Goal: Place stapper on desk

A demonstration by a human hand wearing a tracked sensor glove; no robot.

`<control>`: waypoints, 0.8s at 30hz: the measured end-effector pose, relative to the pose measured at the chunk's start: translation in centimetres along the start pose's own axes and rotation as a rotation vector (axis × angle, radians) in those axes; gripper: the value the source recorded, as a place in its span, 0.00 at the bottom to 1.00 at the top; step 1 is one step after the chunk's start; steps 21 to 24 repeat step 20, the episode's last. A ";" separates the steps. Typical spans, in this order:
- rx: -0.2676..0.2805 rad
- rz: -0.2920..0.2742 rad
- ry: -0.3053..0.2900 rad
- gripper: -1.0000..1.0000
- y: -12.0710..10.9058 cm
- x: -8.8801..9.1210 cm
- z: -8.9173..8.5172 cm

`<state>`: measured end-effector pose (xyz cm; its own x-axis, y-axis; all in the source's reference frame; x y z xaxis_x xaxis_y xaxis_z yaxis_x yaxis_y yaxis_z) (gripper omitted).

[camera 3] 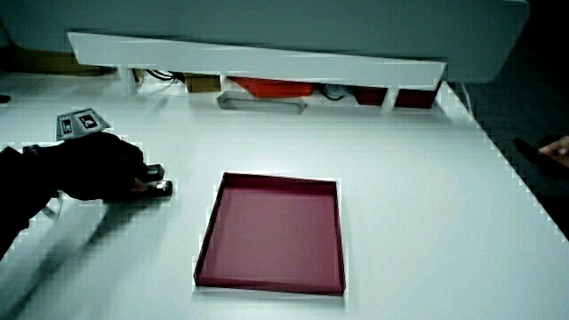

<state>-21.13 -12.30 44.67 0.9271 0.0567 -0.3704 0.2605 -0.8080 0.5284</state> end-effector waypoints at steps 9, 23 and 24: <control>-0.003 0.012 0.014 0.50 0.2 -0.2 -0.5; -0.011 0.027 -0.083 0.14 -1.5 -0.8 -1.4; -0.011 0.027 -0.083 0.14 -1.5 -0.8 -1.4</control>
